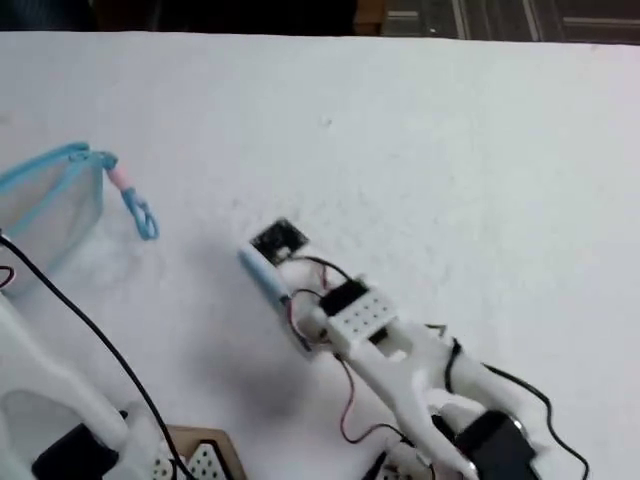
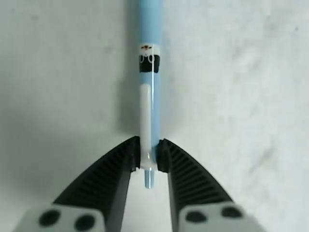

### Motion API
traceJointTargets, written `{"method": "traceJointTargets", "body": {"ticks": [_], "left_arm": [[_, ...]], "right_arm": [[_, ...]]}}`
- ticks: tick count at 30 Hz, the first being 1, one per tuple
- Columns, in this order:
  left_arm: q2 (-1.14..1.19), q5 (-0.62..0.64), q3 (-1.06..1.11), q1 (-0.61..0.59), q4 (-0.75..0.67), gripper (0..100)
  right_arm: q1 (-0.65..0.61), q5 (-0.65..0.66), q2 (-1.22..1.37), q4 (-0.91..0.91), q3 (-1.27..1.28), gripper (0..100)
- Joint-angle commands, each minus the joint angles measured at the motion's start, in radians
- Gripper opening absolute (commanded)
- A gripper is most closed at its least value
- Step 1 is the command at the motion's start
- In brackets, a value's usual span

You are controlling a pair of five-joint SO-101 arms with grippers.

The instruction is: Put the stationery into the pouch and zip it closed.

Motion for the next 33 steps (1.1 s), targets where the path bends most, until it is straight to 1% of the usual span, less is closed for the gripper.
{"method": "traceJointTargets", "body": {"ticks": [1, 2, 3, 7, 8, 9, 10, 12, 16, 18, 20, 23, 26, 28, 33], "left_arm": [[-0.035, 0.003, -0.057, 0.004, -0.006, 2], [-0.035, 0.003, -0.057, 0.004, -0.006, 2], [-0.035, 0.003, -0.058, 0.004, -0.006, 2], [-0.035, 0.003, -0.057, 0.004, -0.006, 2], [-0.035, 0.003, -0.057, 0.004, -0.006, 2], [-0.035, 0.003, -0.057, 0.004, -0.006, 2], [-0.035, 0.003, -0.057, 0.004, -0.006, 2], [-0.035, 0.003, -0.057, 0.004, -0.006, 2], [-0.035, 0.003, -0.057, 0.004, -0.006, 2], [-0.035, 0.003, -0.057, 0.004, -0.006, 2], [-0.035, 0.003, -0.057, 0.004, -0.006, 2], [-0.035, 0.003, -0.057, 0.004, -0.006, 2], [-0.035, 0.003, -0.057, 0.004, -0.006, 2], [-0.035, 0.003, -0.057, 0.002, -0.005, 2], [-0.035, 0.003, -0.052, 0.001, -0.006, 2]], "right_arm": [[0.018, 0.049, -0.088, 0.102, 0.026, 5.0], [0.012, 0.052, -0.096, 0.154, 0.021, 9.8], [0.007, 0.052, -0.099, 0.194, 0.009, 16.9], [0.001, 0.043, -0.096, 0.257, -0.080, 47.9], [-0.001, 0.043, -0.096, 0.260, -0.110, 52.4], [-0.001, 0.043, -0.096, 0.259, -0.143, 54.1], [-0.001, 0.043, -0.094, 0.257, -0.176, 53.3], [-0.024, 0.043, -0.094, 0.259, -0.239, 48.8], [-0.102, 0.044, -0.076, 0.254, -0.322, 32.8], [-0.128, 0.044, -0.024, 0.252, -0.362, 24.5], [-0.134, 0.044, 0.059, 0.251, -0.413, 18.5], [-0.127, 0.035, 0.209, 0.248, -0.512, 18.0], [-0.110, -0.046, 0.375, 0.208, -0.621, 20.1], [-0.108, -0.077, 0.483, 0.203, -0.697, 20.2], [-0.088, -0.083, 0.740, 0.203, -0.873, 20.2]]}}
